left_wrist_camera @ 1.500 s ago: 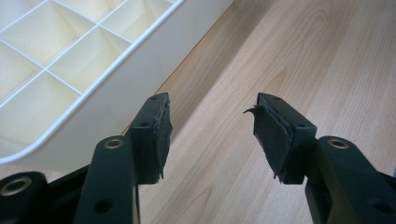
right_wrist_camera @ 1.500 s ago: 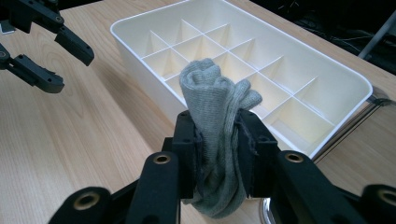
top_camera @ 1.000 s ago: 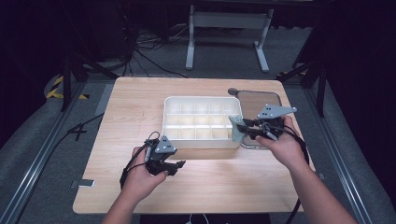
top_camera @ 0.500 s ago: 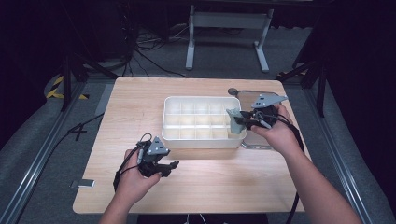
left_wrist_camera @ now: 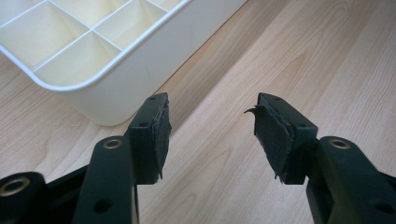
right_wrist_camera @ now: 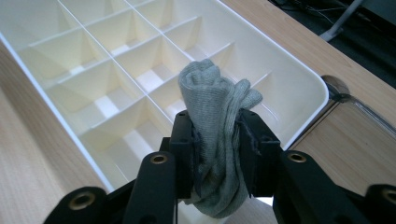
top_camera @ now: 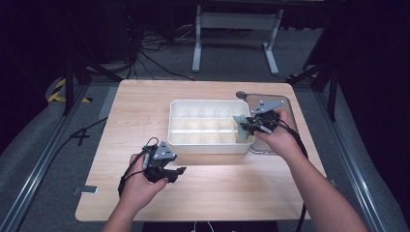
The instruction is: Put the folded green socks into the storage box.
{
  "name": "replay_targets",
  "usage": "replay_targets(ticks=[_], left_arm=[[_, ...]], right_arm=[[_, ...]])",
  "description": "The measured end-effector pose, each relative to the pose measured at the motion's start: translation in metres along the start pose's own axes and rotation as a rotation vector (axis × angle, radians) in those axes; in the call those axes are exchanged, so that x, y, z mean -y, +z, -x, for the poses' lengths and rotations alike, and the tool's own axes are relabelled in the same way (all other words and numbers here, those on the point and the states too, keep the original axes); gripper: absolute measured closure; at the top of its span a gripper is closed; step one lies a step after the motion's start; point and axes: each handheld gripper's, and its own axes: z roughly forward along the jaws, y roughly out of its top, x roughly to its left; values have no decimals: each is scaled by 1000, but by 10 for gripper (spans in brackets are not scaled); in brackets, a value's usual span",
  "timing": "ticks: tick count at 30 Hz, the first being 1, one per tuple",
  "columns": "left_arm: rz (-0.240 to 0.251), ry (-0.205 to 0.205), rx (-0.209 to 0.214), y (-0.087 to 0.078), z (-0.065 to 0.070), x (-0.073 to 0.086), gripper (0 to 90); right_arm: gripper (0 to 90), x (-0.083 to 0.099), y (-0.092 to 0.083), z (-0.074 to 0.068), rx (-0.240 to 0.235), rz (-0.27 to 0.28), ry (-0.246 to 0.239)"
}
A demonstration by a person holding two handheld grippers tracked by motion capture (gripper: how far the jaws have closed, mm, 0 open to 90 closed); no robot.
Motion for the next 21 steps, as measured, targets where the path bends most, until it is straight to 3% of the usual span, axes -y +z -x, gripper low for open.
replay_targets(ticks=[4,9,21], left_arm=[[-2,4,-3,1,1,-1,466],[-4,4,-4,1,0,-1,465],[-7,1,3,2,0,-1,462]], right_arm=[[687,4,7,-2,5,-20,-22],[679,11,14,-5,4,-32,-5],[684,18,25,-12,-2,-131,14]])
